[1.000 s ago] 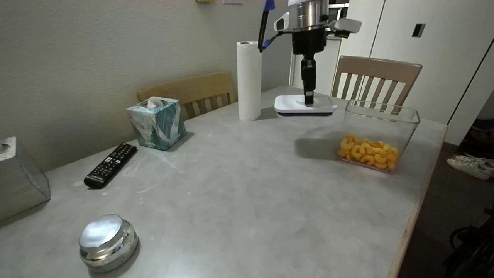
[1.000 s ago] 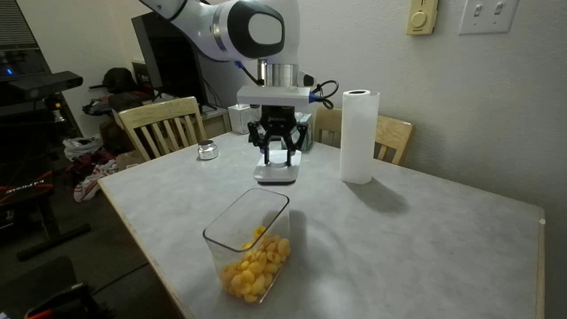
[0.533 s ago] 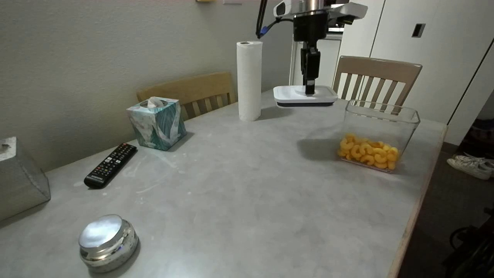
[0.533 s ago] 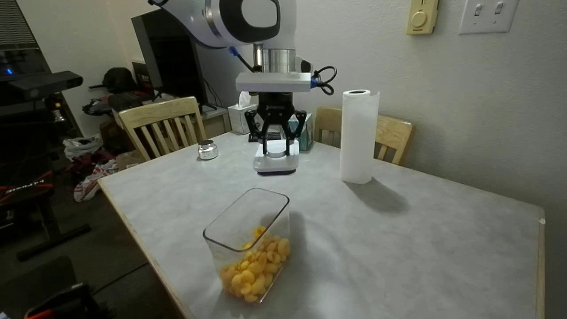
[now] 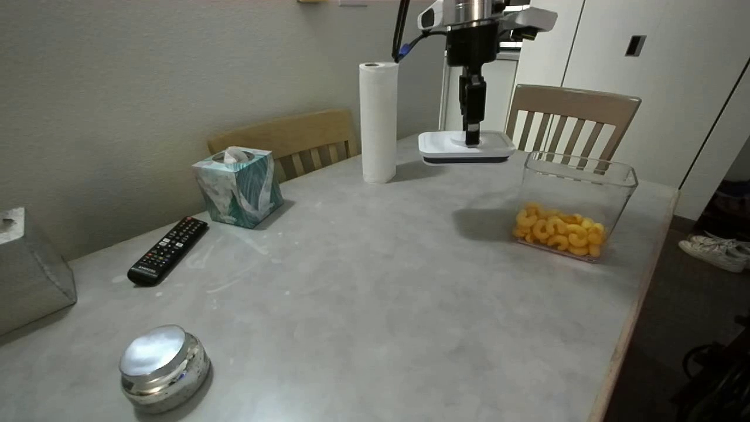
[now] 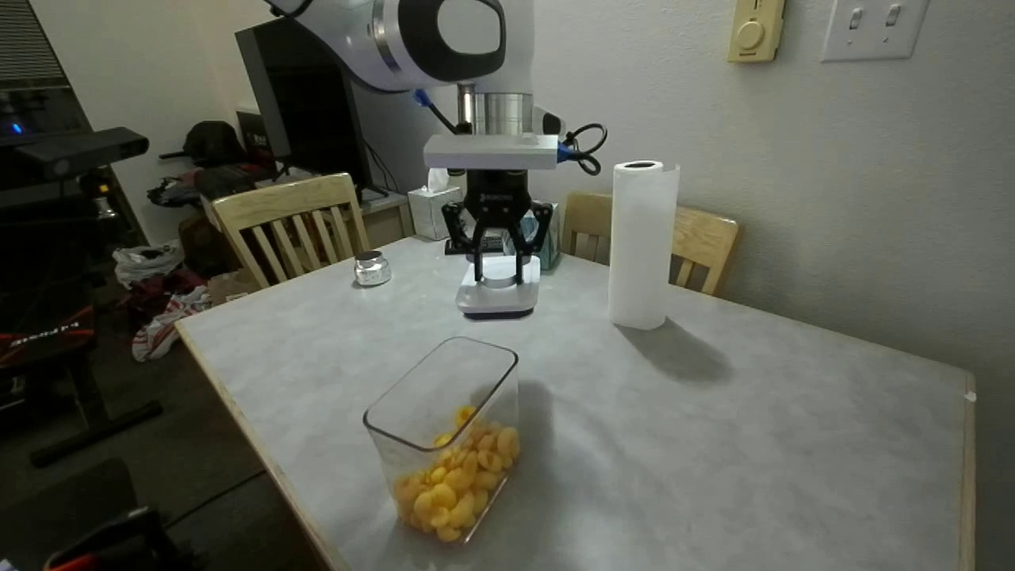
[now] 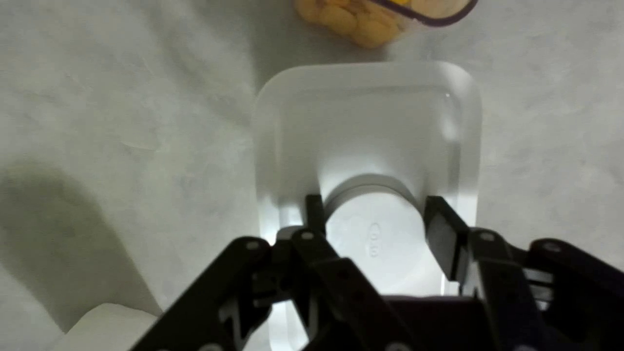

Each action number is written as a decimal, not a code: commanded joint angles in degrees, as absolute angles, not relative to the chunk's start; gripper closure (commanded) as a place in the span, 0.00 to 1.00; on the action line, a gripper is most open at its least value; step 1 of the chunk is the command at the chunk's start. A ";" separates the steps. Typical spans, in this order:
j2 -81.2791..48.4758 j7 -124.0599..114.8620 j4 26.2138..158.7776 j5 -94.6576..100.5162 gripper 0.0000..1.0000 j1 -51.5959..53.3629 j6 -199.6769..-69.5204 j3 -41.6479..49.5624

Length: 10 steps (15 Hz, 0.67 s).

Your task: Cover the container with the white lid and then press the button atop the lid

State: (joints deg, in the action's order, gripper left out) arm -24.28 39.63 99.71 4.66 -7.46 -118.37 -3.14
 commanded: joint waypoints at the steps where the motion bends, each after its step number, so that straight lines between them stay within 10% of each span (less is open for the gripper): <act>1: -23.13 34.63 98.14 6.85 0.72 -6.51 -113.81 -0.64; 10: -16.78 20.62 101.21 3.30 0.72 -7.16 -102.67 0.91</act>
